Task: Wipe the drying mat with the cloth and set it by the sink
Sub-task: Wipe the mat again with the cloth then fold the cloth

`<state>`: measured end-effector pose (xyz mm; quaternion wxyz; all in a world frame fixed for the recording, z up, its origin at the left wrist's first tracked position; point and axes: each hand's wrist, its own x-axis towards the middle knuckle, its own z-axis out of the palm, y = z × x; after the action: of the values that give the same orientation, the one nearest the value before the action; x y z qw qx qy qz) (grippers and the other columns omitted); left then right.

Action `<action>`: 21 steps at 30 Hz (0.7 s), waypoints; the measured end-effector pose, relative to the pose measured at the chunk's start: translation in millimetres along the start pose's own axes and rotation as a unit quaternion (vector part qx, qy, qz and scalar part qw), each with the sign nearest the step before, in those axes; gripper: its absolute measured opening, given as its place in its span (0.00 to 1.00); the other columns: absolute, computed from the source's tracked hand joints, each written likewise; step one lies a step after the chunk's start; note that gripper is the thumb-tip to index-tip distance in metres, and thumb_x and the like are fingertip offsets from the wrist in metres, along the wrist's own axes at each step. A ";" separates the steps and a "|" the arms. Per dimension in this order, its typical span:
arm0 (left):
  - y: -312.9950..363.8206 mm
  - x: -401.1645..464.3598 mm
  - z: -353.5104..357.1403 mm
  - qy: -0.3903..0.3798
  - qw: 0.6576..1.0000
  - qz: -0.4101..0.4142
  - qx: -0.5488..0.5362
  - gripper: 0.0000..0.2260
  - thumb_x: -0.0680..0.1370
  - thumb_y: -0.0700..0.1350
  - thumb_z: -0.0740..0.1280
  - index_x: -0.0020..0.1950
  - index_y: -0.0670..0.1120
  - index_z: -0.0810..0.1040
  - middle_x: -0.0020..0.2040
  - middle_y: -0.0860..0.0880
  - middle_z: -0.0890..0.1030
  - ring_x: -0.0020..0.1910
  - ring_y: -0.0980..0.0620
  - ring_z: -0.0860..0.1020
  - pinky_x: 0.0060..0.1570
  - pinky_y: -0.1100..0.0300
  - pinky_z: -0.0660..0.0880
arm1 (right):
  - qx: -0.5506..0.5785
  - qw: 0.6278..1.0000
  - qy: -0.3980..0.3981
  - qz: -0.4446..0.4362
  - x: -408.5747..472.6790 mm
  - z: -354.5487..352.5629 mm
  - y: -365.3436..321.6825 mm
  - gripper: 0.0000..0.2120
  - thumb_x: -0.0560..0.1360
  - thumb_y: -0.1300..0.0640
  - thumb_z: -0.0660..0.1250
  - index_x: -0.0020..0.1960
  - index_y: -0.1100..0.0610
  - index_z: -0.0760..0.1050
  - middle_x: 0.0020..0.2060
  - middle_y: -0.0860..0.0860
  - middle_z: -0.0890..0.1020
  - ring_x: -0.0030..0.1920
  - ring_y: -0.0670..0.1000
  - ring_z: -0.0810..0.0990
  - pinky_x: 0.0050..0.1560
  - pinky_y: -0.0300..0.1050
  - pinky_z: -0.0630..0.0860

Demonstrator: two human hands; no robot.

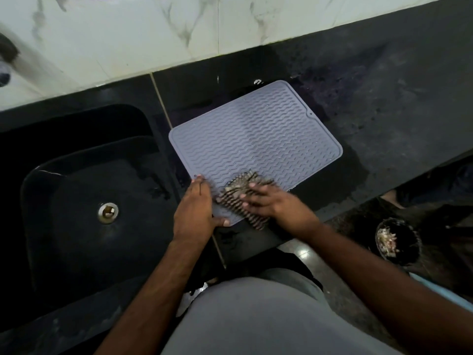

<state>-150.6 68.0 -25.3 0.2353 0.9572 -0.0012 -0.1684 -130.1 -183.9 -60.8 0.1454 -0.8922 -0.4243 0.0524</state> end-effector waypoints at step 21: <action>14.2 11.2 6.0 -0.050 0.968 -0.074 0.233 0.54 0.70 0.64 0.75 0.83 0.40 0.48 0.83 0.42 0.51 0.83 0.46 0.49 0.80 0.46 0.44 | 0.015 0.991 -0.014 0.133 70.7 22.8 -47.0 0.35 0.71 0.57 0.74 0.76 0.52 0.68 0.77 0.51 0.66 0.77 0.58 0.63 0.71 0.56 0.69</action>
<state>-140.9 51.8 -27.5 -0.0079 0.9735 0.0186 -0.2277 -125.1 -96.2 -66.1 0.1444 -0.9376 -0.3032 0.0898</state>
